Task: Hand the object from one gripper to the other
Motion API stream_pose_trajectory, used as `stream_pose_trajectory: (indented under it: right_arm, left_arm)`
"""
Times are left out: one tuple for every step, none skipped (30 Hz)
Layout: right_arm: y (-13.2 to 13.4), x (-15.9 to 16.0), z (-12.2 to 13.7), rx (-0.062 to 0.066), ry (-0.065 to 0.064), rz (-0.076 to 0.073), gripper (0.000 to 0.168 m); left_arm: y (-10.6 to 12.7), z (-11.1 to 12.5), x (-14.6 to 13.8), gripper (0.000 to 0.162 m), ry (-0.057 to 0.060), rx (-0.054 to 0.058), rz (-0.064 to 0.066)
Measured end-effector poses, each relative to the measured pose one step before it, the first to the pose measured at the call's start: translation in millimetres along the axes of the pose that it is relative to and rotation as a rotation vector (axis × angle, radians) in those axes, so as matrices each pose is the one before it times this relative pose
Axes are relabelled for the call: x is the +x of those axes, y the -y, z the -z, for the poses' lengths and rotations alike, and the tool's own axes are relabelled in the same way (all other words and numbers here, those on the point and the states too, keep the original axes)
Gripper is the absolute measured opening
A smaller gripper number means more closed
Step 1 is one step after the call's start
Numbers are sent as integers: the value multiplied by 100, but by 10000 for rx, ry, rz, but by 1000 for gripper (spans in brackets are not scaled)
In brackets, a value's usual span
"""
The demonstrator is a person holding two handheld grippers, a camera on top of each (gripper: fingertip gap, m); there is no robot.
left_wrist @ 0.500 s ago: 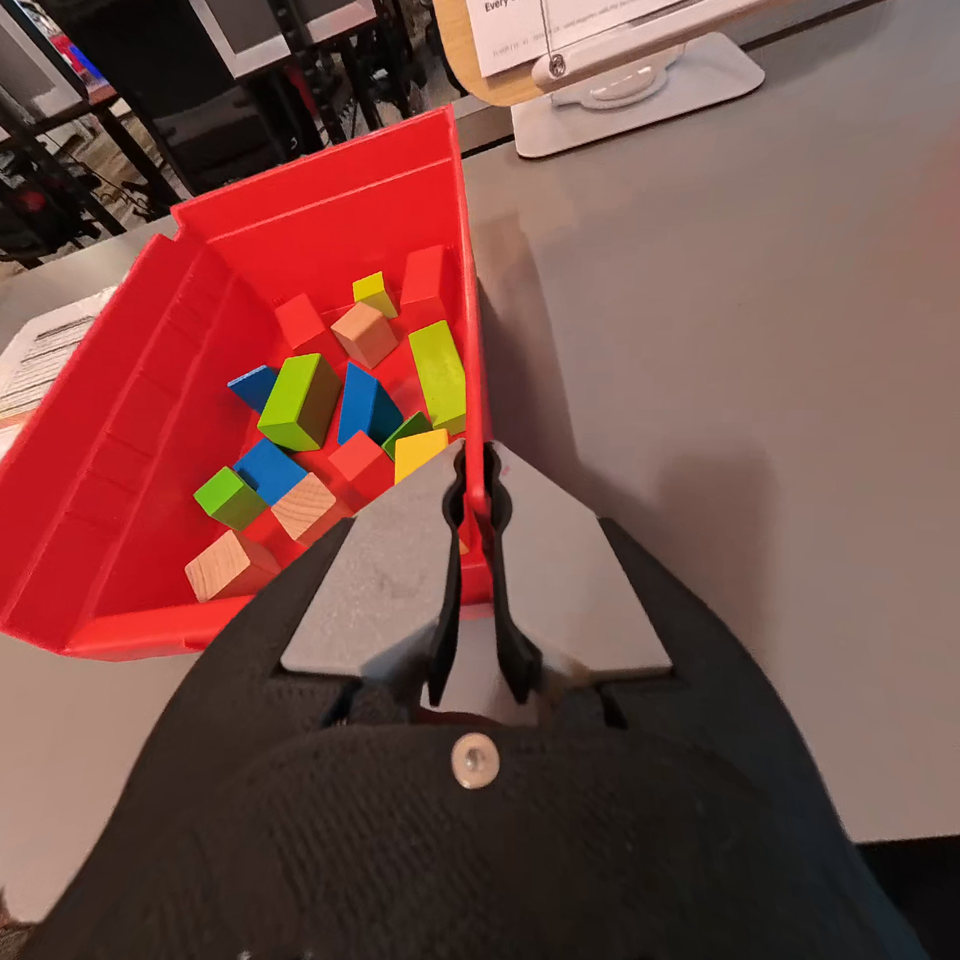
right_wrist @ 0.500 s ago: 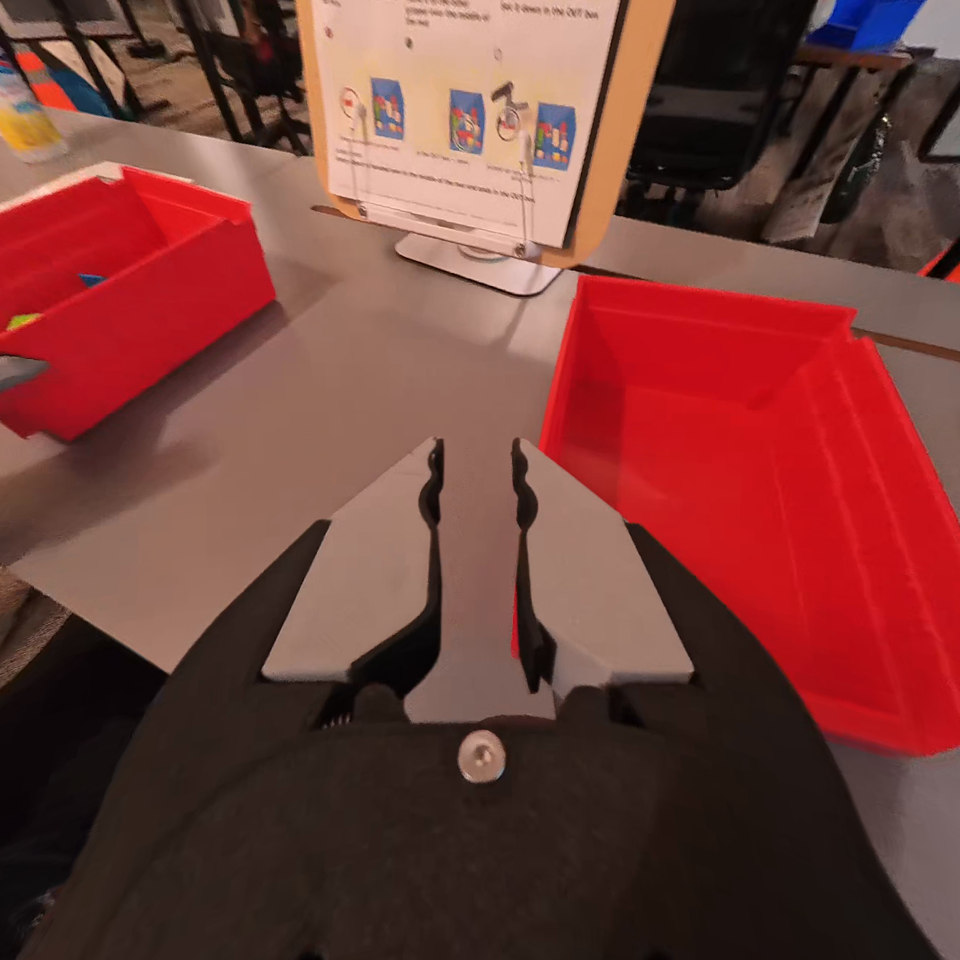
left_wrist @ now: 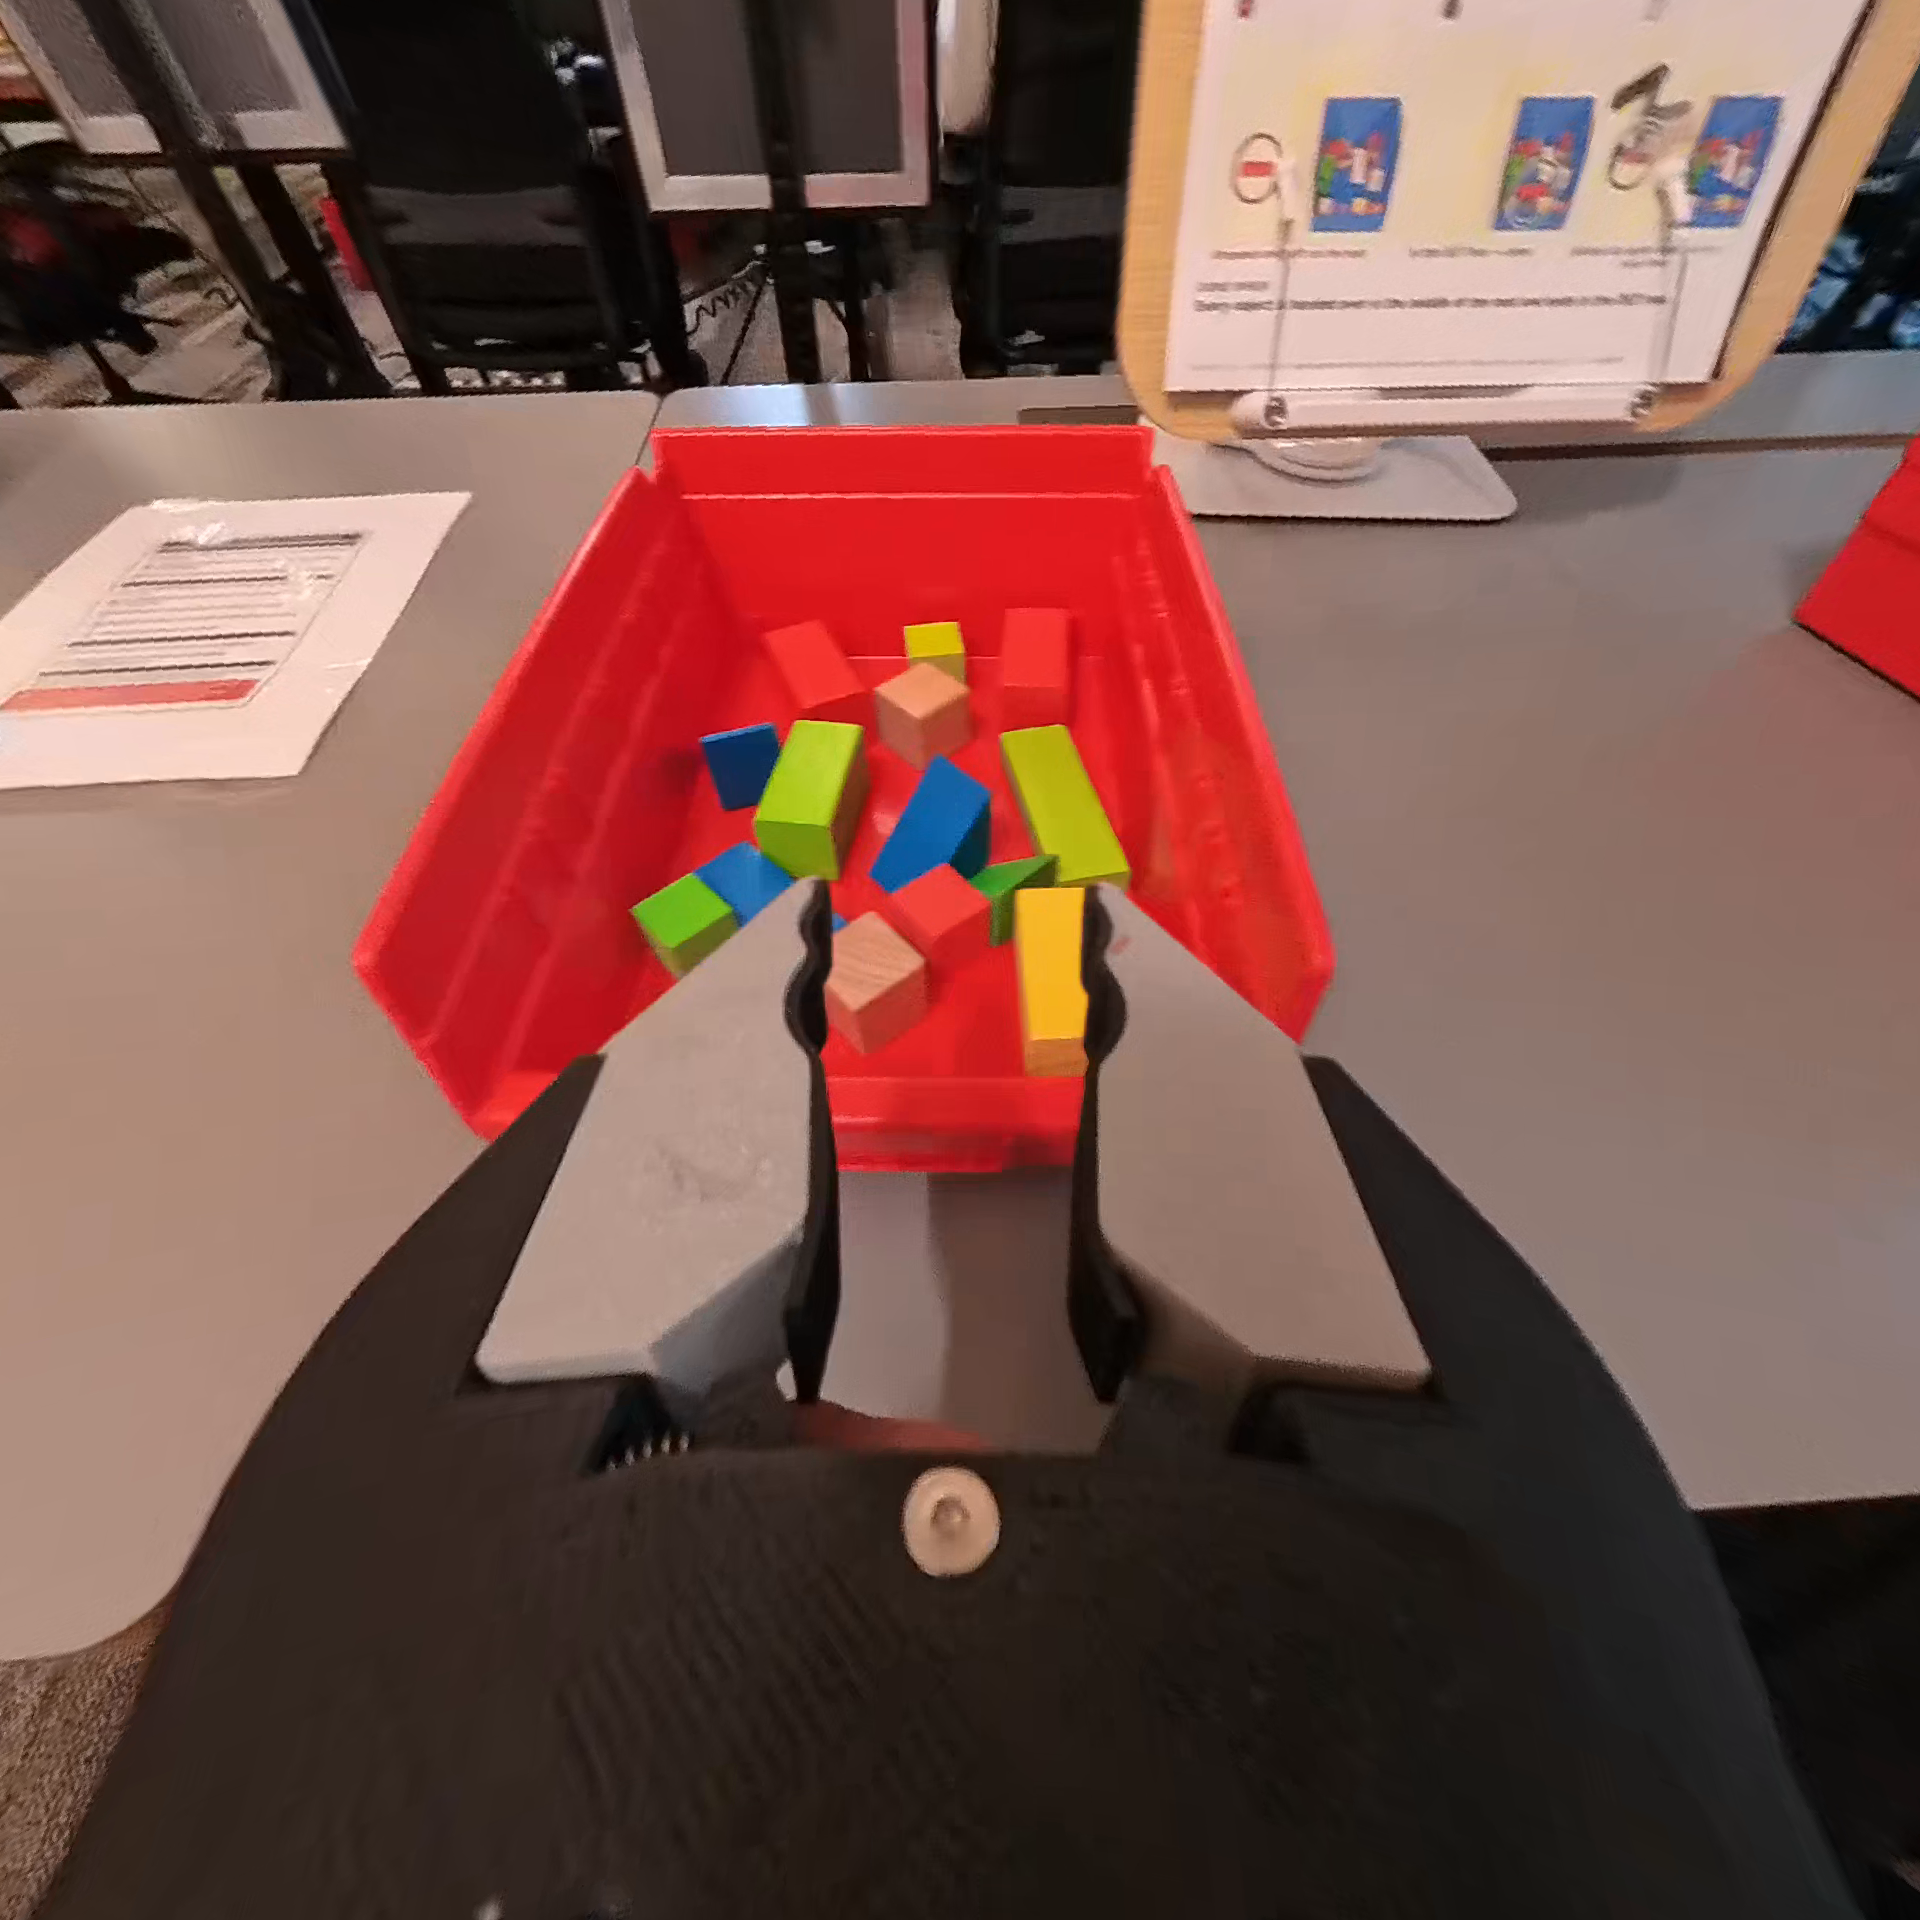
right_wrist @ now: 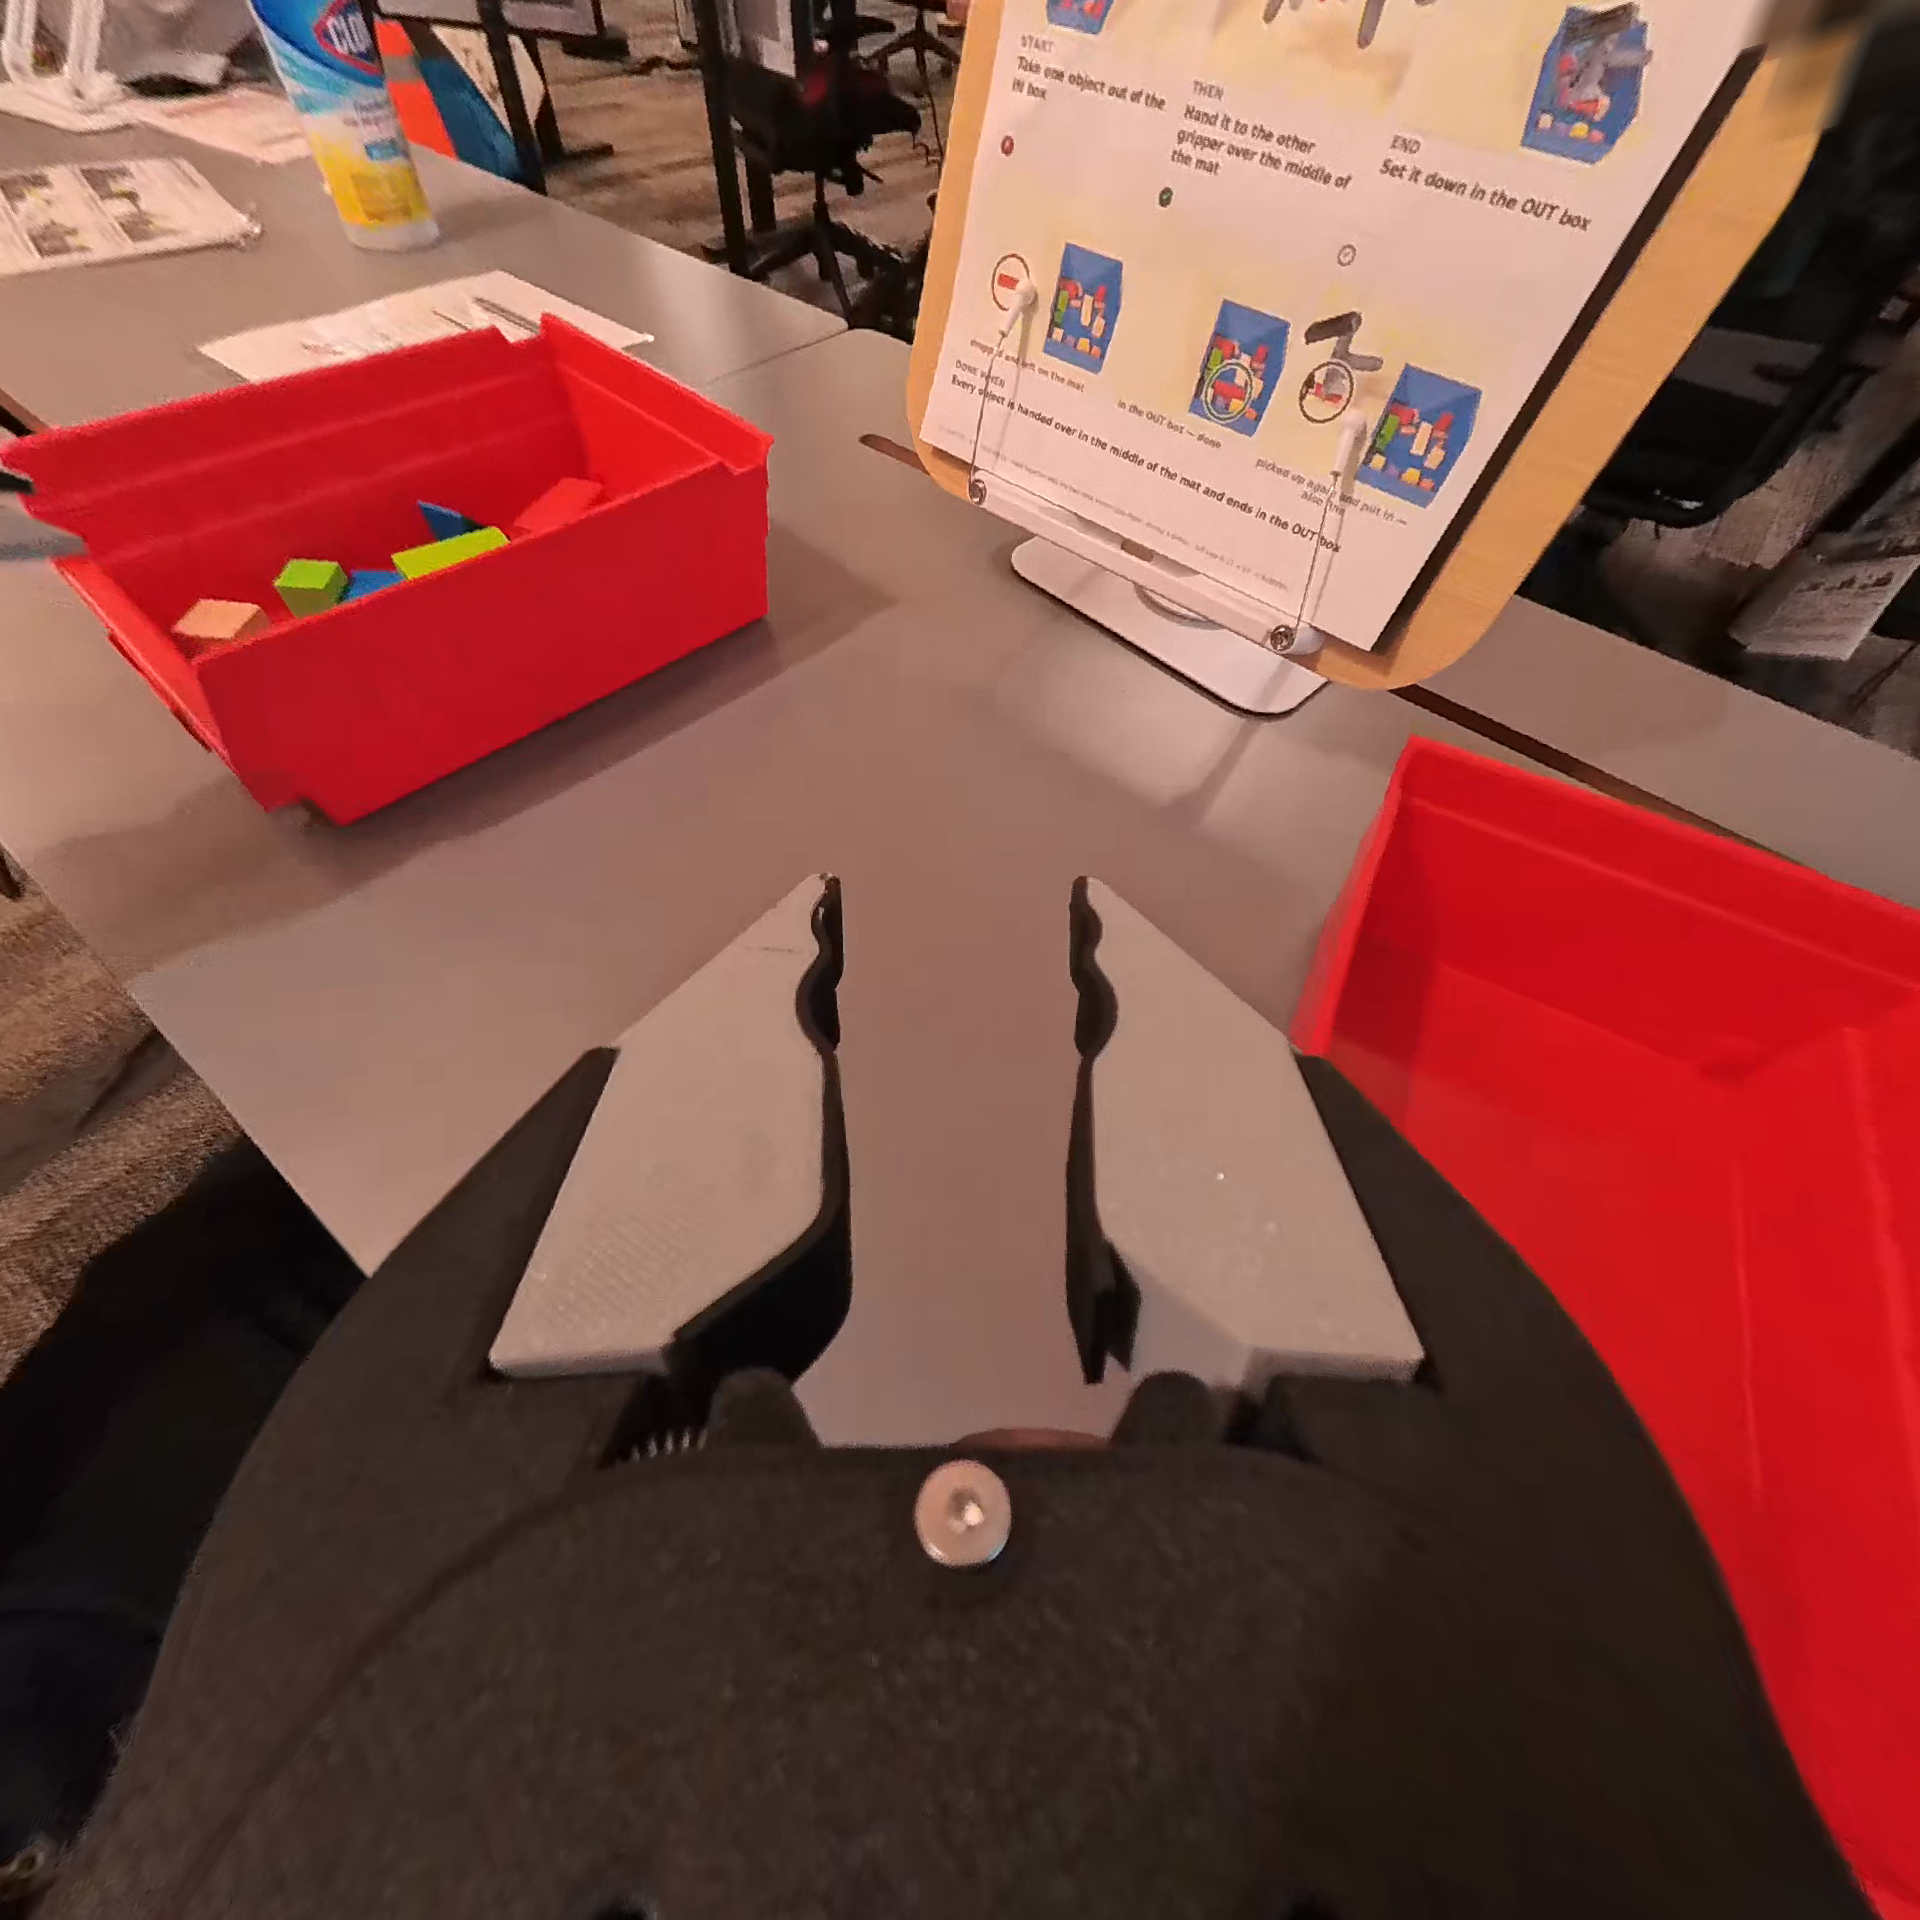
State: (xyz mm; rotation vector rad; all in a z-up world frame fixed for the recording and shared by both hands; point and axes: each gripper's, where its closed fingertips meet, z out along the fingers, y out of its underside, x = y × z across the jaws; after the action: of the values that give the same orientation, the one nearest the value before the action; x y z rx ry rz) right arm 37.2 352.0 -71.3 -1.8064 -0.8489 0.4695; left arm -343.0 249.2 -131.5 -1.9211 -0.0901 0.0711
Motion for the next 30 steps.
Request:
stream_pose_trajectory:
  right_arm:
    - [147,77,-1,-20,-24,153,41]
    - [228,119,20,17,-17,117,40]
    - [237,132,50,23,-9,68,40]
    - [204,106,73,24,8,39,41]
    - [131,52,103,36,27,36,41]
    - [30,-16,121,53,38,33,41]
    - [-101,-60,93,40,53,32,40]
    - [-237,-40,18,-40,51,37,40]
    - [-321,30,-10,-146,18,65,40]
    - [-273,124,-2,-139,-33,92,40]
    - [-197,165,44,-65,-55,37,40]
    - [-123,115,83,10,-5,-37,40]
    - [-80,23,110,23,64,-67,40]
    - [-99,-11,108,-1,75,-46,40]
    - [-103,22,121,-14,43,-5,40]
    - [-101,111,126,-11,-11,8,40]
    - [-110,195,134,-11,-55,-9,40]
    - [-75,207,145,0,-41,-21,40]
    - [-36,164,146,17,-11,-35,40]
    - [32,150,138,46,-7,-53,40]
    - [63,141,119,64,-6,-55,40]
    - [58,79,86,49,11,-34,40]
    - [14,37,48,20,23,-18,40]
    - [-14,-5,-17,5,34,-8,40]
    - [-45,-35,-62,-12,45,2,40]
    - [-81,-50,-100,-30,58,5,40]
    - [-101,-71,-130,-31,76,0,40]
    - [-107,-113,-135,-28,109,-14,40]
    - [-123,-137,-144,-34,148,-34,40]
    - [-124,-170,-155,-30,166,-59,40]
  left_arm:
    - [-71,-111,-742,46,48,-47,106]
    - [-115,-339,-728,45,103,-112,37]
    - [-103,-543,-645,46,112,-137,-12]
    - [-96,-745,-493,45,60,-191,-82]
    - [-157,-929,-445,45,41,-295,-107]
    - [-118,-1020,-392,45,17,-373,-99]
    - [29,-1064,-185,45,-89,-358,-121]
    - [113,-1083,-46,45,-153,-368,-163]
    - [66,-1154,-81,44,-129,-450,-224]
    - [6,-1203,-245,44,-44,-522,-255]
    - [20,-1231,-500,44,82,-534,-219]
    - [72,-1233,-507,43,79,-465,-140]
    - [34,-1200,-338,43,-32,-441,-33]
    - [5,-1132,-285,43,-47,-437,46]
    - [15,-1037,-183,43,-59,-378,38]
    - [-45,-973,-84,43,-62,-350,24]
    - [-164,-913,39,43,-89,-377,9]
    - [-263,-864,144,44,-118,-398,-2]
    - [-406,-841,252,44,-152,-424,-28]
    - [-485,-837,209,44,-126,-454,-73]
    - [-148,-581,-32,36,-15,-263,-33]
    - [661,-24,75,32,-134,256,108]
    - [160,-164,15,32,-52,-71,58]
    - [108,-87,-12,32,35,-48,-161]
    - [79,-5,-80,33,115,-27,-194]
    - [72,52,-160,33,204,15,-130]
    - [253,185,-277,32,298,185,-174]
    - [333,319,-228,32,277,269,-99]
    - [445,466,-51,32,161,347,-54]
    - [537,627,70,32,119,424,-124]
